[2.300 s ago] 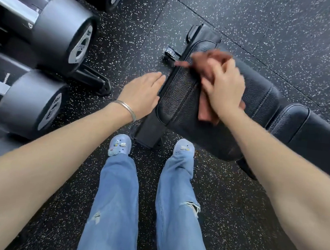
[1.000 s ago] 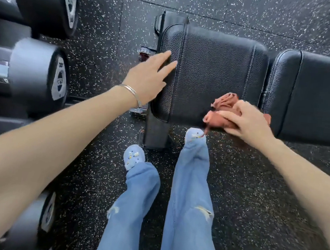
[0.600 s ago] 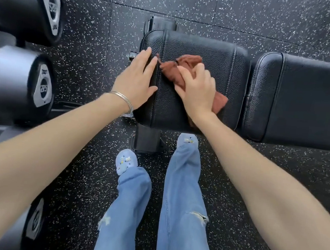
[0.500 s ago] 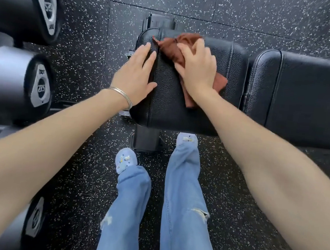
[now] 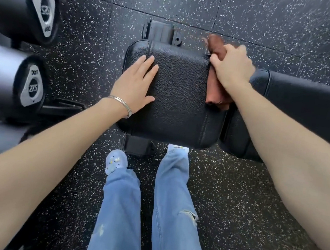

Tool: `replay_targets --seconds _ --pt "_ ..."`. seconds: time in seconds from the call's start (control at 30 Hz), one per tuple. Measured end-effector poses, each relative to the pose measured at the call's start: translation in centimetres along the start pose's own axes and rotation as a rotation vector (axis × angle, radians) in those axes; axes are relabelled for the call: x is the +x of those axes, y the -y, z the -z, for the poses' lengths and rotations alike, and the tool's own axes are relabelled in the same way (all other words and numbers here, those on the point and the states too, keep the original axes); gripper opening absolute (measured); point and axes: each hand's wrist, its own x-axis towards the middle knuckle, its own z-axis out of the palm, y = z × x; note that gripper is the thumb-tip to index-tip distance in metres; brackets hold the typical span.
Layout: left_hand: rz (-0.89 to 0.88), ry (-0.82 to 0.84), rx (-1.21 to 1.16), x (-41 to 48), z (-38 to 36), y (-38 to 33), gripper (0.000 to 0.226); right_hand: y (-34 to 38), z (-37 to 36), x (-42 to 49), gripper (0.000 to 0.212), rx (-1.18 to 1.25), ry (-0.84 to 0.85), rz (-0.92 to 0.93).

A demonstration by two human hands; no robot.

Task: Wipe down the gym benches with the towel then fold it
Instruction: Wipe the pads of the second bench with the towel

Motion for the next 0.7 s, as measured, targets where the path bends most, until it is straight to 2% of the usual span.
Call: replay_targets --seconds 0.1,0.27,0.37,0.47,0.6,0.7 --pt "0.043 0.018 -0.001 0.2 -0.3 -0.3 0.086 1.3 0.6 0.3 0.043 0.001 0.054 0.010" --pt "0.061 0.017 -0.061 0.3 -0.5 -0.3 0.087 10.3 -0.5 0.0 0.041 0.005 0.133 0.263" --pt "0.057 0.017 -0.091 0.2 -0.3 -0.3 0.088 12.1 -0.7 1.2 0.043 0.032 0.206 0.274" --pt "0.067 0.015 -0.119 0.1 -0.1 -0.4 0.087 7.6 0.2 2.5 0.043 -0.030 0.217 0.248" --pt "0.109 -0.002 -0.130 0.2 0.2 -1.5 0.083 -3.5 2.2 1.9 0.041 -0.113 0.169 0.080" --pt "0.137 -0.040 -0.147 0.8 0.5 -2.9 0.079 -8.6 2.5 -0.7 0.036 -0.126 0.069 0.172"
